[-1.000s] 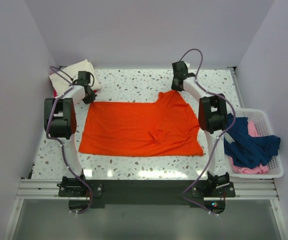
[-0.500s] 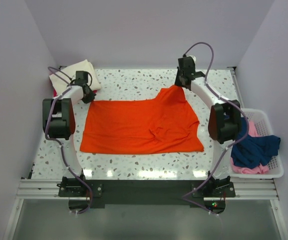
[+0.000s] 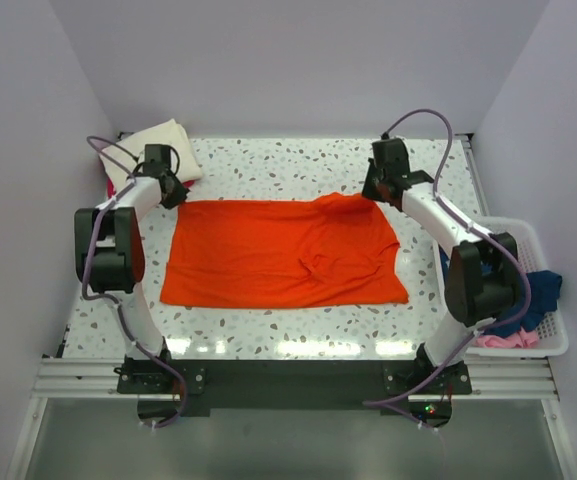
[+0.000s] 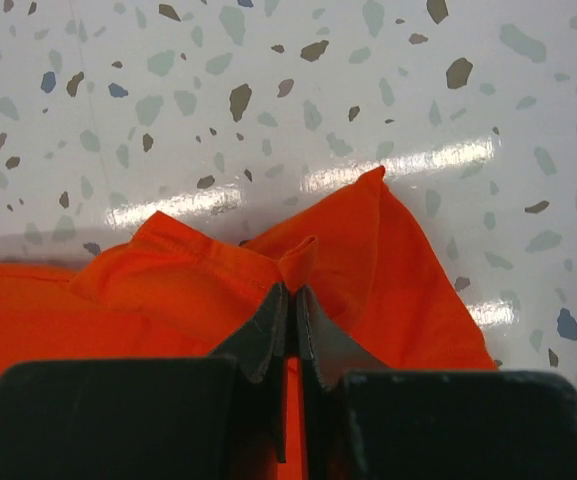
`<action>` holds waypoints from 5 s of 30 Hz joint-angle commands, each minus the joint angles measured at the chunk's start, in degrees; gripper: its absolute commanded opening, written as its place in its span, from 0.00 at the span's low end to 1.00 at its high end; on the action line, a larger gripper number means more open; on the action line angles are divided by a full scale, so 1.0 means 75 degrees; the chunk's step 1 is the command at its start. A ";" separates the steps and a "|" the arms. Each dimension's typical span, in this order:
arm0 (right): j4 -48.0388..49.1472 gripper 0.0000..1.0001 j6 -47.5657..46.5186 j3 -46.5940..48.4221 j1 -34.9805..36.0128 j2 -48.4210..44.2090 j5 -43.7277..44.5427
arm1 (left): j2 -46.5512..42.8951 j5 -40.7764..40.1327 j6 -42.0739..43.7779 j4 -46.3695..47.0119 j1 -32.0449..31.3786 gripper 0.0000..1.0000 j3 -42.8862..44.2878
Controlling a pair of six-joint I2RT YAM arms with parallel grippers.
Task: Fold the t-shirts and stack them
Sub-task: Fold the tshirt
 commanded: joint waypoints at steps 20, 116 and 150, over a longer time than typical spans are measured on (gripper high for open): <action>-0.0465 0.00 0.0590 -0.2787 0.0353 -0.3423 -0.0300 | -0.2368 -0.0229 -0.0260 0.0274 0.0094 0.00 -0.2329; 0.1245 0.08 0.0942 -0.3479 0.1829 -0.1582 -0.1425 | -0.3998 -0.0428 -0.0916 0.0896 -0.0996 0.39 -0.4874; -0.0560 0.38 0.0954 -0.3480 0.1983 -0.2888 0.0555 | -0.3963 0.0181 -0.0787 0.1165 -0.0996 0.41 -0.4839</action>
